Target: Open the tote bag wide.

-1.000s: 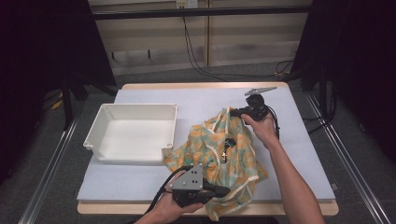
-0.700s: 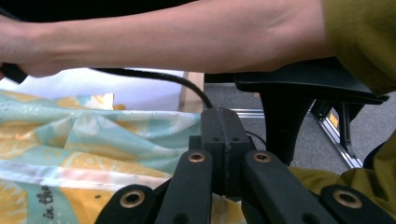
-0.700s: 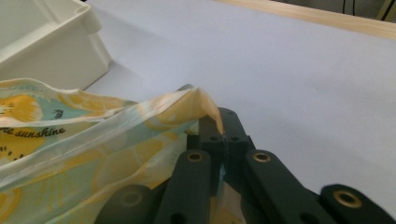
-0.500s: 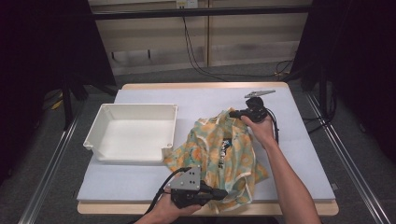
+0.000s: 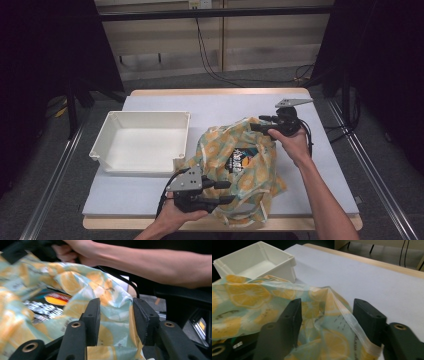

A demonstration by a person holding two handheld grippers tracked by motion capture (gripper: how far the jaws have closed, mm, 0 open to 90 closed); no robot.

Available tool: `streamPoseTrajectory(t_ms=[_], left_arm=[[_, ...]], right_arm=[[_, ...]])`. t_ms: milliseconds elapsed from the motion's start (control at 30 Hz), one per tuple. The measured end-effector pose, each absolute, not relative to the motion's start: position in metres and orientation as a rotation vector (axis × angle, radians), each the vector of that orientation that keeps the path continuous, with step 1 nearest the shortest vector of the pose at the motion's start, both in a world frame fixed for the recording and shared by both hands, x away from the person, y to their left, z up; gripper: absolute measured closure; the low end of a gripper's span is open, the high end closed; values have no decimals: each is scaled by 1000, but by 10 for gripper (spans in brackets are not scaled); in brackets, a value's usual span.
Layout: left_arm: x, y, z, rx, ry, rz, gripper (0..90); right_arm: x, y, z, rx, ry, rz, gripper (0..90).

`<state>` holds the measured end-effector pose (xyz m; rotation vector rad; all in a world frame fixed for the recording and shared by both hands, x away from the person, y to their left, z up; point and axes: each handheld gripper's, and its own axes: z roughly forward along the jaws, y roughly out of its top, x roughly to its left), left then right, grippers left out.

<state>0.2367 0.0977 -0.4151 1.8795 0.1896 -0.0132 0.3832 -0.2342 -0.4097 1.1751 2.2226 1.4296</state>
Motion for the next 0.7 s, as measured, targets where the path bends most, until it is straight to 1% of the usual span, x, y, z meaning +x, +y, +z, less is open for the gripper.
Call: streamPoseTrajectory(t_ms=[67,133,200,300,400,467,500,533,567,600,667,700], left_arm=[[239,101,-410,1852,207,-19,537],[242,105,-405,1825,217,-24,511],[245,107,-401,1827,223,-1,479],[250,109,-398,1836,233,14,473],[258,107,-400,1826,261,39,514],[269,106,-402,1838,298,86,534],[273,106,-403,1843,313,91,545],[281,105,-406,1856,339,96,549],[287,105,-409,1879,367,120,550],[291,105,-411,1894,380,135,549],[298,104,-416,1899,405,122,547],[301,103,-419,1917,421,141,540]], right_arm=[[374,-237,-402,1165,2214,1431,374],[363,-241,-396,1142,2199,1414,369],[353,-244,-392,1119,2180,1411,364],[345,-248,-387,1121,2164,1424,352],[338,-253,-383,1120,2156,1409,330],[337,-258,-382,1135,2150,1397,322],[336,-262,-382,1136,2144,1405,340],[334,-264,-382,1135,2149,1418,377],[331,-264,-383,1131,2167,1428,426],[327,-260,-384,1110,2205,1421,495],[320,-253,-387,1079,2253,1407,525],[318,-250,-389,1069,2265,1402,526]])
